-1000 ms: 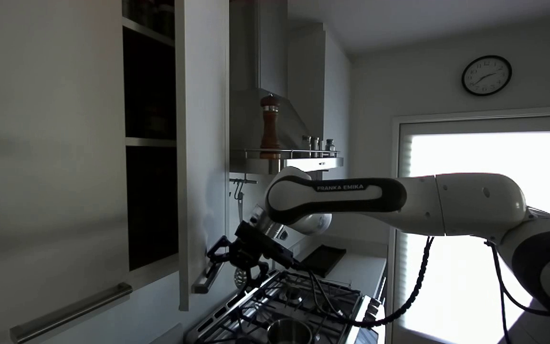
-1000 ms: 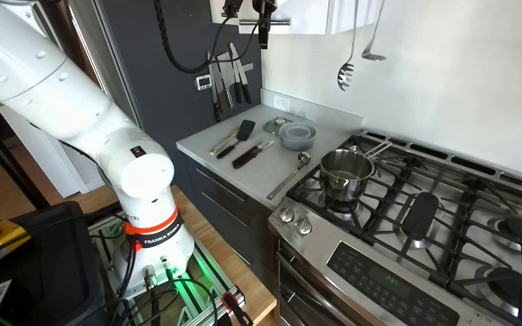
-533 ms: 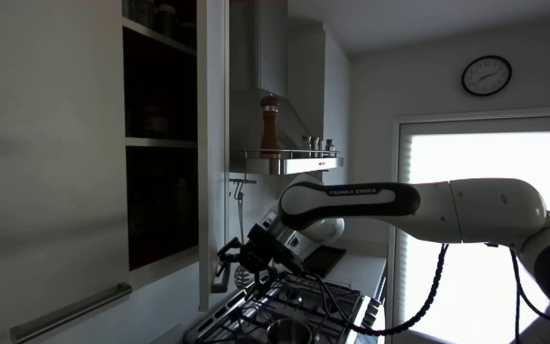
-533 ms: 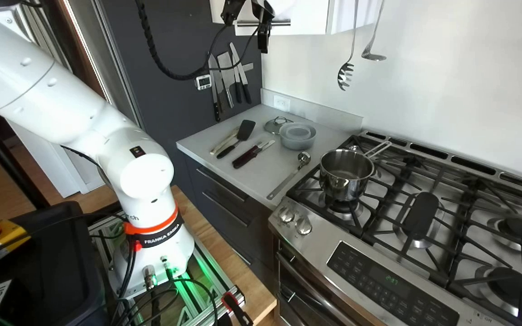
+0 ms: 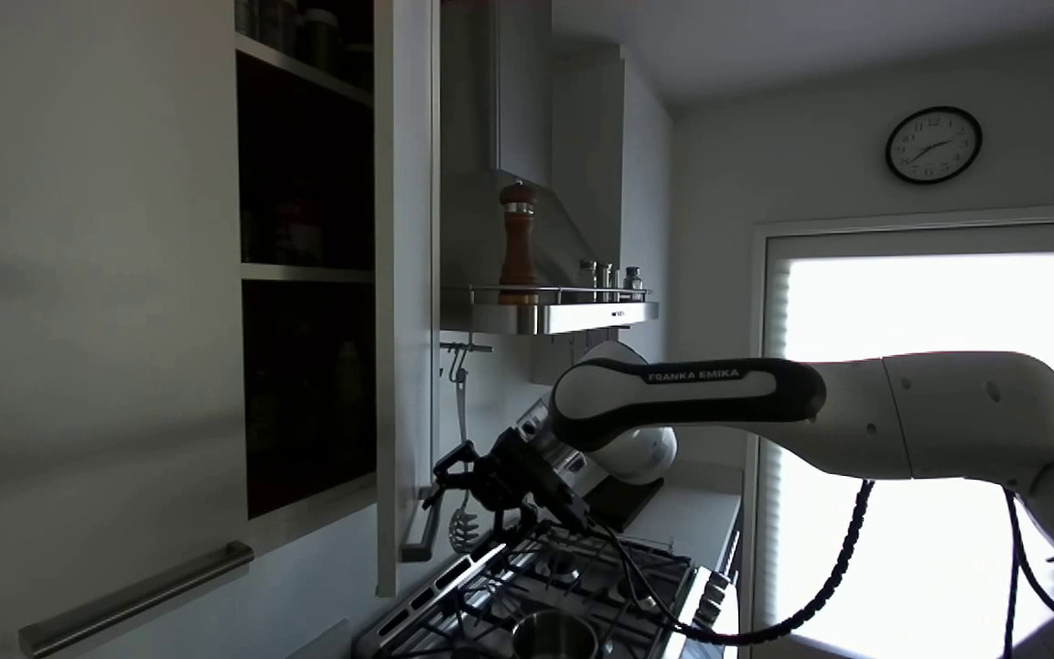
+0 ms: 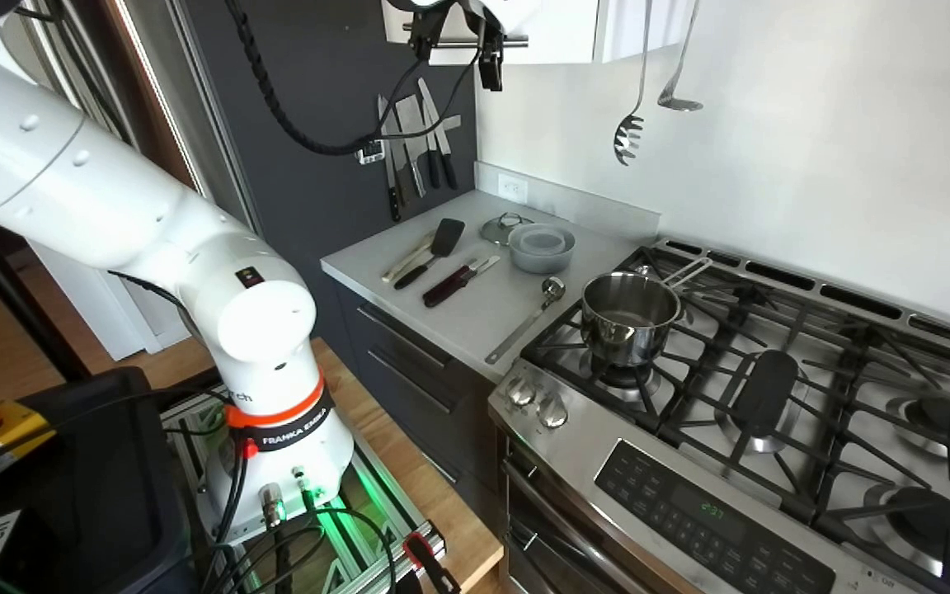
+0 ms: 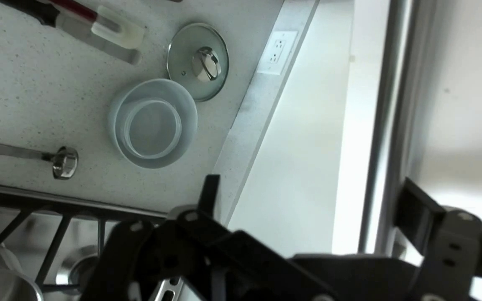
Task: Open the right cabinet door
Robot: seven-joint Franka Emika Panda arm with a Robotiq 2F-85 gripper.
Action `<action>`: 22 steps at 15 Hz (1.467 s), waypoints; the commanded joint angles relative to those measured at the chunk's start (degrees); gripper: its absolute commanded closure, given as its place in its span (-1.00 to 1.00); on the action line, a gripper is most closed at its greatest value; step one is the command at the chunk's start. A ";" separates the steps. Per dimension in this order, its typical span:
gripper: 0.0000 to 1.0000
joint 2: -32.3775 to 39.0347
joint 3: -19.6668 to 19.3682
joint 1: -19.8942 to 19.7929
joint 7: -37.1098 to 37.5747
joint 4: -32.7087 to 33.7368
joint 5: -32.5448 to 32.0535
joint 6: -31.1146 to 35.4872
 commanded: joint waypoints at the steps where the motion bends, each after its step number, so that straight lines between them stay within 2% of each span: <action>1: -1.00 -2.46 -0.49 -0.82 -2.87 -2.62 1.48 3.00; 14: -1.00 -4.87 -0.04 -1.27 -4.65 -2.06 0.92 1.00; 18: -1.00 -2.24 2.97 -1.33 -1.39 0.92 0.00 -0.17; 22: -1.00 2.30 7.54 -1.65 4.80 5.97 -1.48 1.79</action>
